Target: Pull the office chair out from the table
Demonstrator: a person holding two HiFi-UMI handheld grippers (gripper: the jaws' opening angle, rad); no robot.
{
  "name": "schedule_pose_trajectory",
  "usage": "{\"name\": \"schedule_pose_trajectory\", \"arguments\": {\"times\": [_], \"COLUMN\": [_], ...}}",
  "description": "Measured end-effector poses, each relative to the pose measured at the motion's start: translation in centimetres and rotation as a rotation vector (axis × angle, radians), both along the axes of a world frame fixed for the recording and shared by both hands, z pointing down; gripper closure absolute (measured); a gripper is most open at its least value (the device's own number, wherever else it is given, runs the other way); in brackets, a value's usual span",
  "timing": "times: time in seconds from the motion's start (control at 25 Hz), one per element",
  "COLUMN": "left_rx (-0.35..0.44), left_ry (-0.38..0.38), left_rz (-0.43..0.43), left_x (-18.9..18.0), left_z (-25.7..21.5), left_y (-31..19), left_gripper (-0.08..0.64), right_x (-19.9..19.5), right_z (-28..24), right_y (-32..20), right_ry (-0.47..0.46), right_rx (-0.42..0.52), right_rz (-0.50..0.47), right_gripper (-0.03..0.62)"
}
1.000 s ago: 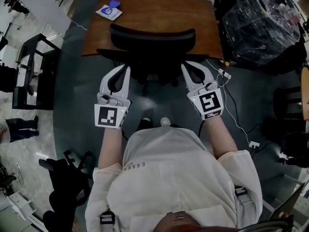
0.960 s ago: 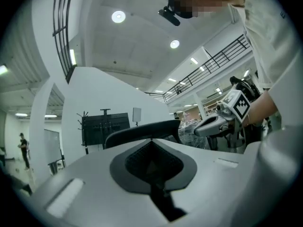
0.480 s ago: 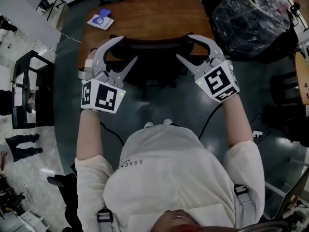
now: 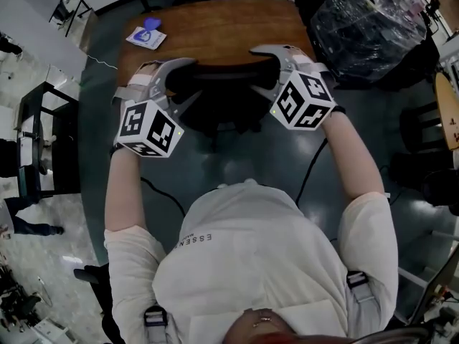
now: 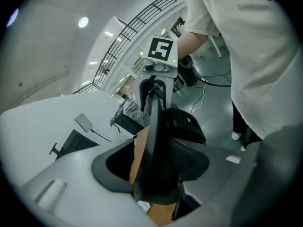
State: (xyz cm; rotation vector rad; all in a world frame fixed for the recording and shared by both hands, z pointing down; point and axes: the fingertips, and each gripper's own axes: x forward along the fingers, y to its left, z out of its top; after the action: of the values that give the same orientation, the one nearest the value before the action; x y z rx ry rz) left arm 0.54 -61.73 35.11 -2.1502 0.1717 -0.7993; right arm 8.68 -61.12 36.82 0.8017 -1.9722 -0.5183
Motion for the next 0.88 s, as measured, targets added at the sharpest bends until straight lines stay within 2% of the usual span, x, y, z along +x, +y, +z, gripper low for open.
{"name": "schedule_pose_trajectory", "arguments": {"times": [0.08, 0.16, 0.2, 0.28, 0.36, 0.48, 0.88], "left_rx": [-0.016, -0.006, 0.000, 0.001, 0.003, 0.019, 0.061], "left_ry": [-0.006, -0.053, -0.088, -0.148, -0.177, -0.191, -0.208], "left_rz": [0.000, 0.008, 0.017, 0.045, 0.079, 0.118, 0.125], "left_x": [0.6, 1.0, 1.1, 1.4, 1.5, 1.4, 1.1], "left_z": [0.6, 1.3, 1.6, 2.3, 2.6, 2.7, 2.5], "left_y": [-0.9, -1.6, -1.9, -2.0, -1.9, -1.6, 0.0], "left_gripper": [0.332, 0.374, 0.395, 0.425, 0.442, 0.470, 0.486], "right_x": [-0.1, -0.2, -0.2, 0.1, 0.2, 0.2, 0.1], "right_z": [0.6, 0.9, 1.0, 1.4, 1.8, 2.0, 1.9], "right_y": [-0.3, -0.6, -0.8, -1.1, -1.1, -0.8, 0.8], "right_ry": [0.023, 0.043, 0.056, 0.106, 0.170, 0.217, 0.251], "right_rx": [-0.008, -0.016, -0.017, -0.008, 0.005, 0.031, 0.037], "right_rz": [-0.008, -0.019, -0.026, -0.044, -0.067, -0.094, -0.099], "right_gripper": [0.336, 0.337, 0.356, 0.453, 0.515, 0.547, 0.561]}}
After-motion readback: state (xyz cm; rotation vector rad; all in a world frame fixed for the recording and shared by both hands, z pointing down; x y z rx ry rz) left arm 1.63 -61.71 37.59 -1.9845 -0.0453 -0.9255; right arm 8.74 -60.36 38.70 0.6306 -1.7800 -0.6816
